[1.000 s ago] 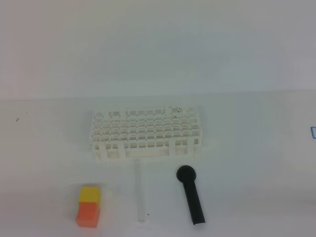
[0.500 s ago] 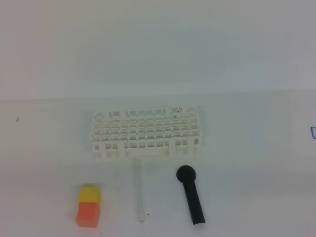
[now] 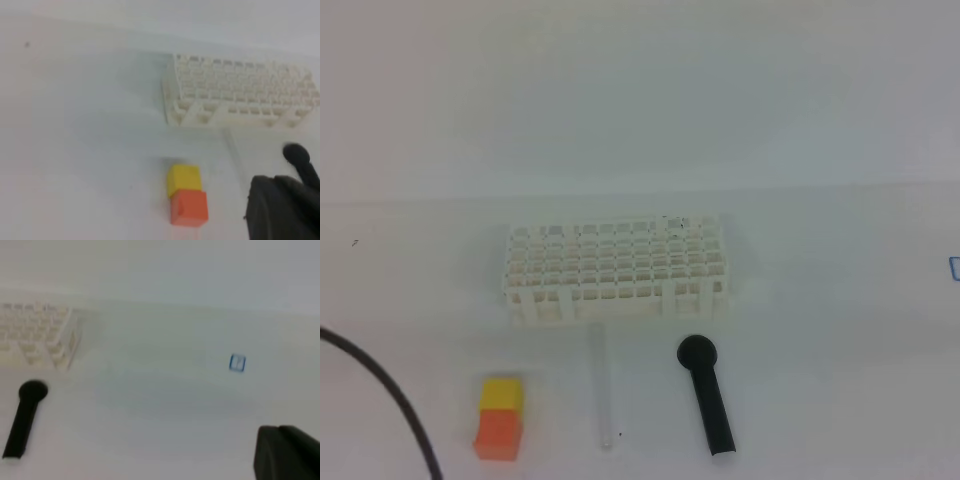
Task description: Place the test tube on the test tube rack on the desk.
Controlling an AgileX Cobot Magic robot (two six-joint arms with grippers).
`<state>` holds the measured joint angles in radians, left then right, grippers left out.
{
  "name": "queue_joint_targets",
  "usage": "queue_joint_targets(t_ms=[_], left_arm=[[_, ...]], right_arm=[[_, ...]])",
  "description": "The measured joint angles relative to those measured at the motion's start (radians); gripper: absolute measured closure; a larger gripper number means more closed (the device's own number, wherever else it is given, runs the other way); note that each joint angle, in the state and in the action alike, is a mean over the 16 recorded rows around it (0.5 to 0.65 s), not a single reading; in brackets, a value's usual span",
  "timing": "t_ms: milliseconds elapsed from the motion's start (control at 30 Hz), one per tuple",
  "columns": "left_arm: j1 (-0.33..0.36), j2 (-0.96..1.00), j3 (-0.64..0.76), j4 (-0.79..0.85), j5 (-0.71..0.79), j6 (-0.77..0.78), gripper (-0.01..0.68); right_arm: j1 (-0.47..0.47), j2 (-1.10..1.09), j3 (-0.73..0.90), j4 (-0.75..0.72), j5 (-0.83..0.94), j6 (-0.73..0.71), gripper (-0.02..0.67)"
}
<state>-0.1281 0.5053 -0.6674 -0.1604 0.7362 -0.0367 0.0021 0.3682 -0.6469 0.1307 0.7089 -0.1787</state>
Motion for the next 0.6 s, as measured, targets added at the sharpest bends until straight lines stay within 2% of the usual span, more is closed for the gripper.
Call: queue_joint_targets(t_ms=[233, 400, 500, 600], left_arm=[[-0.095, 0.221, 0.014, -0.15, 0.01, 0.085, 0.672], [-0.195, 0.402, 0.01, -0.237, -0.021, 0.137, 0.67], [-0.275, 0.512, -0.005, -0.227, -0.055, 0.121, 0.657], [-0.359, 0.614, -0.028, -0.154, -0.094, 0.04, 0.619]], right_arm=[[0.0, 0.084, -0.087, 0.008, 0.232, -0.008, 0.65], [0.0, 0.095, -0.098, 0.011, 0.321, -0.004, 0.65], [0.0, 0.095, -0.099, 0.012, 0.356, 0.012, 0.649], [0.0, 0.095, -0.099, 0.013, 0.381, 0.035, 0.641]])
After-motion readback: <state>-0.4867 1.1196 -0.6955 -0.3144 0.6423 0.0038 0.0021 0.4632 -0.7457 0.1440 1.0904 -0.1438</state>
